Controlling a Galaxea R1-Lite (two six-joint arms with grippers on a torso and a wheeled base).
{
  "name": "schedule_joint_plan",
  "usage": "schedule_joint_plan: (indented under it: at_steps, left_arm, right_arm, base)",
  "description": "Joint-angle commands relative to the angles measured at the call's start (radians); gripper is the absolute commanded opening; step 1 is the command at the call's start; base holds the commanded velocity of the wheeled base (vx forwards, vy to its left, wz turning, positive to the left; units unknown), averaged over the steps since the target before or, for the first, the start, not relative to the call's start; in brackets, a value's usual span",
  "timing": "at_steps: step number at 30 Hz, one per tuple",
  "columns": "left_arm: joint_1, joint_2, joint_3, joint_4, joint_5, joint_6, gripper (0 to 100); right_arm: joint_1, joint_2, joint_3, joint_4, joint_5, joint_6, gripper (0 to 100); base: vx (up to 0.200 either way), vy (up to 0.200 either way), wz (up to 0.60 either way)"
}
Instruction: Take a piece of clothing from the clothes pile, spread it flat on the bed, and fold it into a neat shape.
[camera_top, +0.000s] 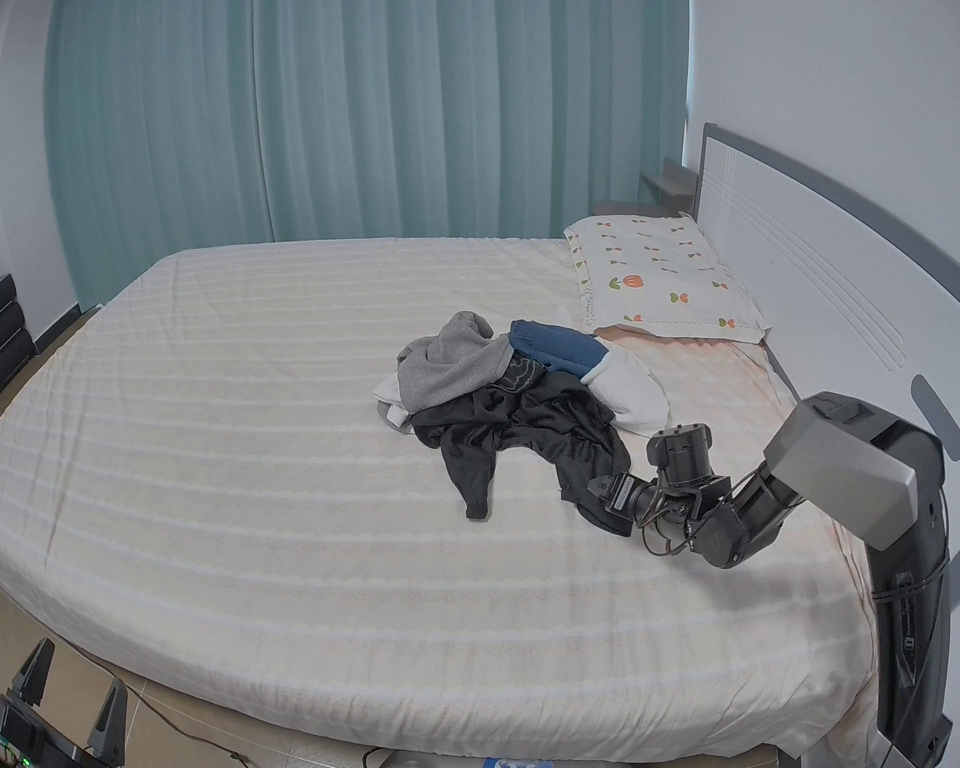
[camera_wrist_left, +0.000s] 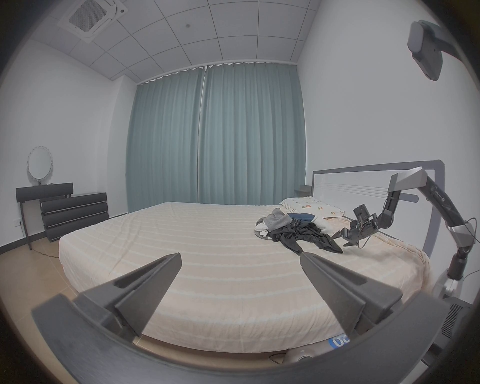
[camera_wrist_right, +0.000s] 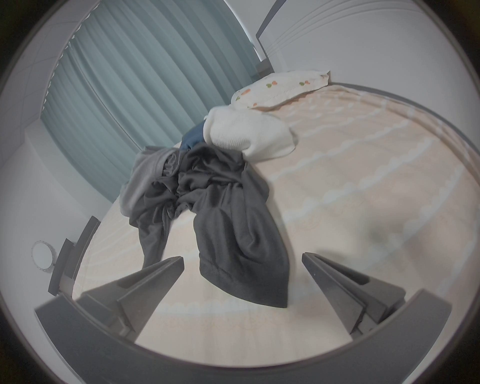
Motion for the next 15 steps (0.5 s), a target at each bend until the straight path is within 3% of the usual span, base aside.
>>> schedule_joint_plan:
  at_steps: [1,15]
  left_arm:
    - [0.0,-0.012,0.018,0.001,0.0,-0.001,100]
    - [0.0,-0.012,0.018,0.001,0.0,-0.001,100]
  right_arm:
    - [0.021,0.095,-0.06,-0.002,-0.008,0.004,100]
    - [0.031,0.16,-0.16,-0.011,-0.014,0.004,100]
  base:
    - [0.0,0.0,0.0]
    - [0.0,0.0,0.0]
